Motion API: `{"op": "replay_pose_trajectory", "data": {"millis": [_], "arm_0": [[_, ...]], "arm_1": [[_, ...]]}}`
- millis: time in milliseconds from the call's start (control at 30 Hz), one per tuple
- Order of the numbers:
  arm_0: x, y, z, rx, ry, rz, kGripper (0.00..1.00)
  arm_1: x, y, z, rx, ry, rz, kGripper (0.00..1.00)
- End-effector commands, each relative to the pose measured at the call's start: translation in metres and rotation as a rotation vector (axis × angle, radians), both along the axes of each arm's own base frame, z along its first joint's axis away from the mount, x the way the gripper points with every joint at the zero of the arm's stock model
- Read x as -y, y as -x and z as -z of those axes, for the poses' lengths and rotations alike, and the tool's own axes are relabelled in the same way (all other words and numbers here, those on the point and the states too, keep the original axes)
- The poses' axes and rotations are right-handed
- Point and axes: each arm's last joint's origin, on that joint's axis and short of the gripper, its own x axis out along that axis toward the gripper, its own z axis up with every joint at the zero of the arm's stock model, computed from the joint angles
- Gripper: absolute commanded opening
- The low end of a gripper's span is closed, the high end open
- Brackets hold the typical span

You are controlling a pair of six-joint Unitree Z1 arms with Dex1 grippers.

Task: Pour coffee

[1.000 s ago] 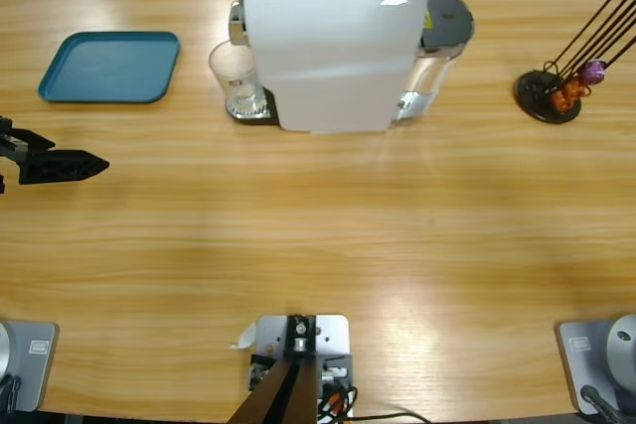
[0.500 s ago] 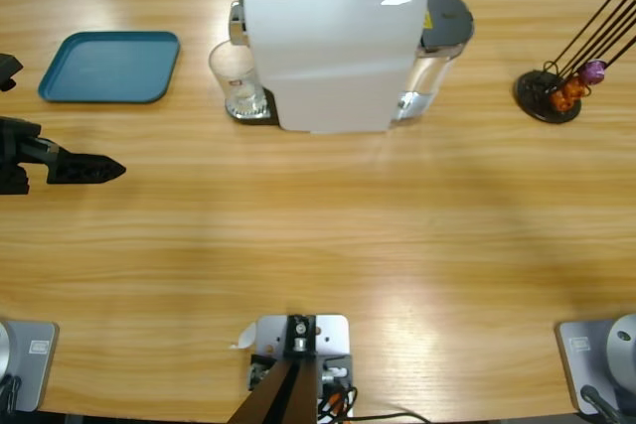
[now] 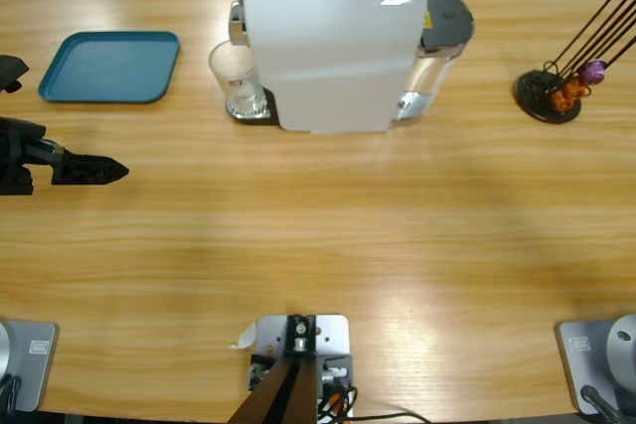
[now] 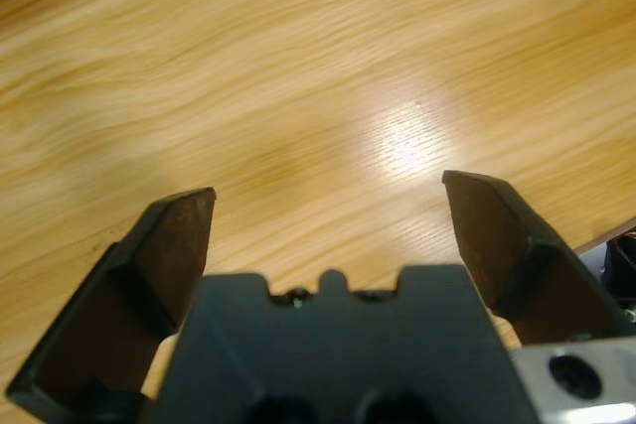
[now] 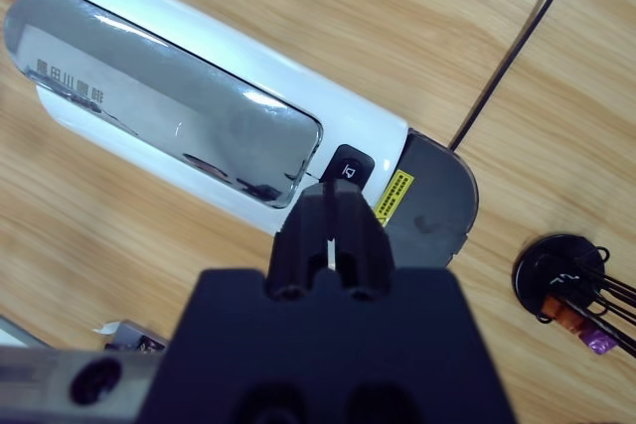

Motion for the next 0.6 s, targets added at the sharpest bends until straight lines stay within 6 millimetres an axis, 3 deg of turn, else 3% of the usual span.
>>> {"op": "replay_pose_trajectory", "data": {"millis": [33,367,600], "arm_0": [[0.004,-0.001,0.014,-0.045,-0.027,0.002,1.0],[0.004,-0.002,0.014,-0.044,-0.026,0.0,1.0],[0.004,-0.002,0.015,-0.049,-0.029,0.0,1.0]], "arm_1": [[-0.008,-0.018,0.031,-0.068,0.058,0.014,0.0],[-0.011,-0.022,0.047,-0.11,0.089,0.012,0.0],[-0.01,-0.022,0.044,-0.097,0.093,0.015,0.0]]}}
